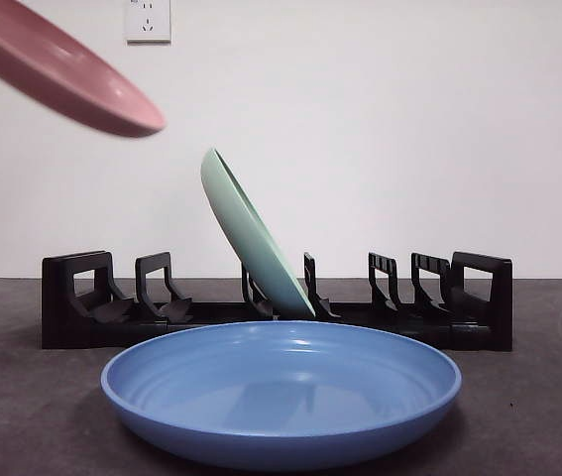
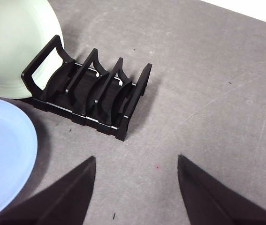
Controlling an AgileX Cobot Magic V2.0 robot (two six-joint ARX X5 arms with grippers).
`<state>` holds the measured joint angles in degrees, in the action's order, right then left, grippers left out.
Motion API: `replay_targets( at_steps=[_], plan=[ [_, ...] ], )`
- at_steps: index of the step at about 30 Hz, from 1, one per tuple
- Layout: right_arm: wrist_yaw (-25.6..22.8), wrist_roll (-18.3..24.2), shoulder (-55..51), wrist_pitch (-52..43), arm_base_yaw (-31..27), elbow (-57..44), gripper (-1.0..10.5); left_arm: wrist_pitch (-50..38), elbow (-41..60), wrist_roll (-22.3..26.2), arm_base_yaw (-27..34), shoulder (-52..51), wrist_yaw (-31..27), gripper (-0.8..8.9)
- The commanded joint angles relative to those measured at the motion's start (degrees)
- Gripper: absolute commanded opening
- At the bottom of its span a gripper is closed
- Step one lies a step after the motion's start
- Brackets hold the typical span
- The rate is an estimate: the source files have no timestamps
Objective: Place the plate
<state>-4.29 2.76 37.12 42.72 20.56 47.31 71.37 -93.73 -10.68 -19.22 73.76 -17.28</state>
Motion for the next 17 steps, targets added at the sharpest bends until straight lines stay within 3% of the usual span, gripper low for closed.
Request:
replay_targets(
  at_steps=[1, 10, 17],
  plan=[
    [-0.2, -0.4, 0.2, -0.2, 0.2, 0.3, 2.8, -2.9, 6.1, -3.4, -1.3, -4.5, 1.3, 0.09],
    [-0.2, -0.5, 0.2, -0.2, 0.2, 0.3, 2.8, -9.7, 27.3, -11.8, -4.6, -18.6, 7.0, 0.09],
    [-0.2, -0.5, 0.2, -0.2, 0.2, 0.3, 2.8, -19.2, 41.0, -19.5, -6.5, -22.1, 19.3, 0.09]
  ],
)
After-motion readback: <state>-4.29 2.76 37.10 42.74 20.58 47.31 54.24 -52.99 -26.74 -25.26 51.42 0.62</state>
